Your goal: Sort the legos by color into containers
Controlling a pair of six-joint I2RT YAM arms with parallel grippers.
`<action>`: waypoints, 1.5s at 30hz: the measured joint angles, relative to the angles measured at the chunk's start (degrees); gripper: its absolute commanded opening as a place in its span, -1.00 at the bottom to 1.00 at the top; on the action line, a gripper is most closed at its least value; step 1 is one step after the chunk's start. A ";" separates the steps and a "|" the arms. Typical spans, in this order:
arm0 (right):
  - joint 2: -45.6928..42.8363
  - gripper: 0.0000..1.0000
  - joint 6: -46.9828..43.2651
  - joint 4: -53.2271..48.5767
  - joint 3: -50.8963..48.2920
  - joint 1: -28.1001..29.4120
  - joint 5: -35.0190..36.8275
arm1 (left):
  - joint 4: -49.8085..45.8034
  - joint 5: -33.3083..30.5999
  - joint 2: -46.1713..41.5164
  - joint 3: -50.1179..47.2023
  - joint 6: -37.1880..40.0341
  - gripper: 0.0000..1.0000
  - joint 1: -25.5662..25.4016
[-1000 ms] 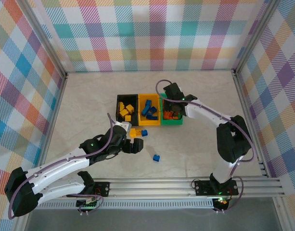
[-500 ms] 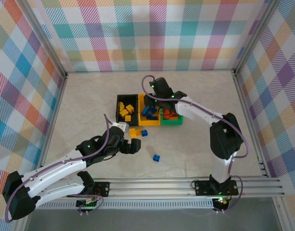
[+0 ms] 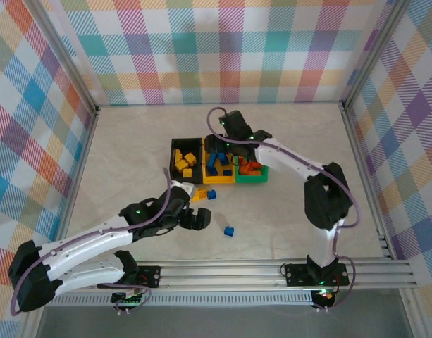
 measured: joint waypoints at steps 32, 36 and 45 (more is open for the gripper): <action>-43.25 0.79 5.62 1.79 -39.76 0.00 4.11 | 2.32 -2.93 43.04 19.74 6.86 0.02 -15.13; -43.63 0.80 5.60 1.68 -39.82 0.00 4.55 | 2.32 -3.21 43.06 19.76 7.02 -0.16 -15.13; -43.63 0.79 5.60 1.68 -39.85 0.00 4.74 | 2.29 -4.98 38.25 16.37 6.08 -0.30 -14.51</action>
